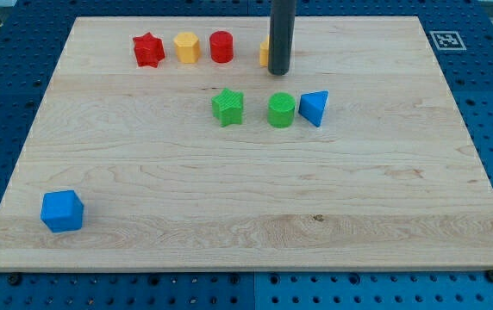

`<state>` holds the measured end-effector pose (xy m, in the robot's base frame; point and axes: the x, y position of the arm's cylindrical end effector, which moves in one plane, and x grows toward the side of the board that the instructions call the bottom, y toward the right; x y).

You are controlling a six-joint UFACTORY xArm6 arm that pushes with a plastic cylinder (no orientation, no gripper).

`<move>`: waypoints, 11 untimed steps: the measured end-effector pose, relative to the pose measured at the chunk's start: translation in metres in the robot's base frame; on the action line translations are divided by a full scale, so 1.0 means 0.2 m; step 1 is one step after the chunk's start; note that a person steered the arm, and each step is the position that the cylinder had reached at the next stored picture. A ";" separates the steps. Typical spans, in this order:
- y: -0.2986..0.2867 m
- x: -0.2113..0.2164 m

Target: Move your arm towards the blue cube

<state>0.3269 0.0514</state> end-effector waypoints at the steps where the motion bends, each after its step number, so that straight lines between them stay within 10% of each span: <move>1: 0.20 0.03; 5: 0.92 0.98; 11: -1.37 1.30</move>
